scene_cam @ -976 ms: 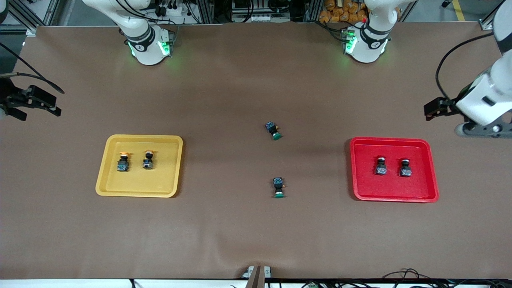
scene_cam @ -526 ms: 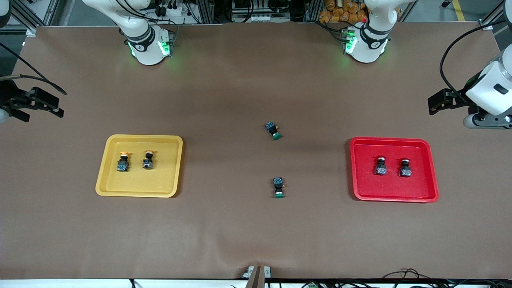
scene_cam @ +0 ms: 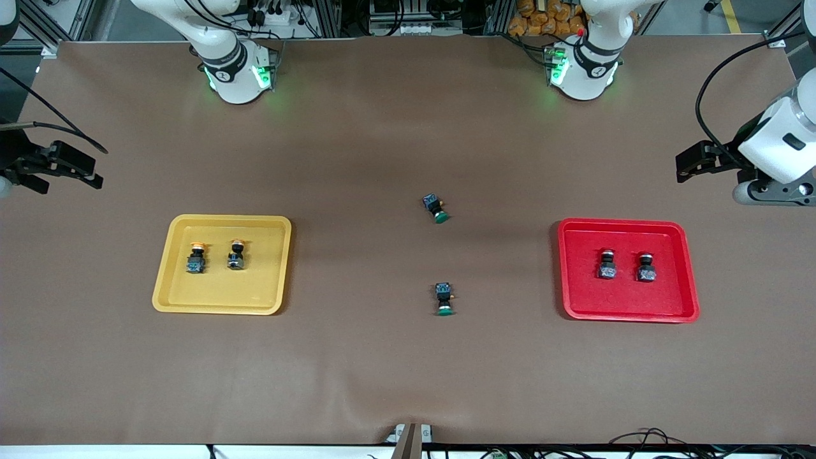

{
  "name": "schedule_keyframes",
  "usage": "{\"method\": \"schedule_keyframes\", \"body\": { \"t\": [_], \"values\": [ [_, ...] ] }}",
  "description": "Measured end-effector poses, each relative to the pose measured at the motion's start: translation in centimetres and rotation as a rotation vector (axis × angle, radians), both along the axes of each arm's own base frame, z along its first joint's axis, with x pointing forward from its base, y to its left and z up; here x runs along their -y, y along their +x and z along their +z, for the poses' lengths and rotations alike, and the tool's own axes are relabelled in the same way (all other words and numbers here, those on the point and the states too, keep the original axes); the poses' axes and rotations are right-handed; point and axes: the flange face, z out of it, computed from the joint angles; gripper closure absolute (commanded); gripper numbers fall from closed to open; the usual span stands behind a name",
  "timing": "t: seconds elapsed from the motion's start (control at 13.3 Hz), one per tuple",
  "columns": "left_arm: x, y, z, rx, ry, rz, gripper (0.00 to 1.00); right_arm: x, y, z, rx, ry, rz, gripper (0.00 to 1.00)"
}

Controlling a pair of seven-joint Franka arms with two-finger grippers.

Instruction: Place red and yellow buttons in trays

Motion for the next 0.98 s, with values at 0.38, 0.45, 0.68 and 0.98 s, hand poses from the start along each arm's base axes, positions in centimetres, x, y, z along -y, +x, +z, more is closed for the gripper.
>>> {"method": "schedule_keyframes", "body": {
  "t": [0.38,0.45,0.68,0.98],
  "values": [
    [0.0,-0.9,1.8,0.028,-0.022,0.029,0.0,0.2,0.1,0.9,0.019,-0.001,-0.003,0.0],
    [-0.8,-0.9,2.1,0.036,-0.04,0.046,0.0,0.1,0.1,1.0,0.021,-0.001,-0.002,0.0],
    [-2.2,-2.3,2.7,0.137,-0.055,0.073,0.0,-0.1,0.1,1.1,0.023,-0.001,0.002,0.0],
    [-2.3,-4.9,3.3,0.173,-0.053,0.08,0.0,-0.1,-0.1,1.0,0.001,0.0,0.003,0.0]
  ]
}}
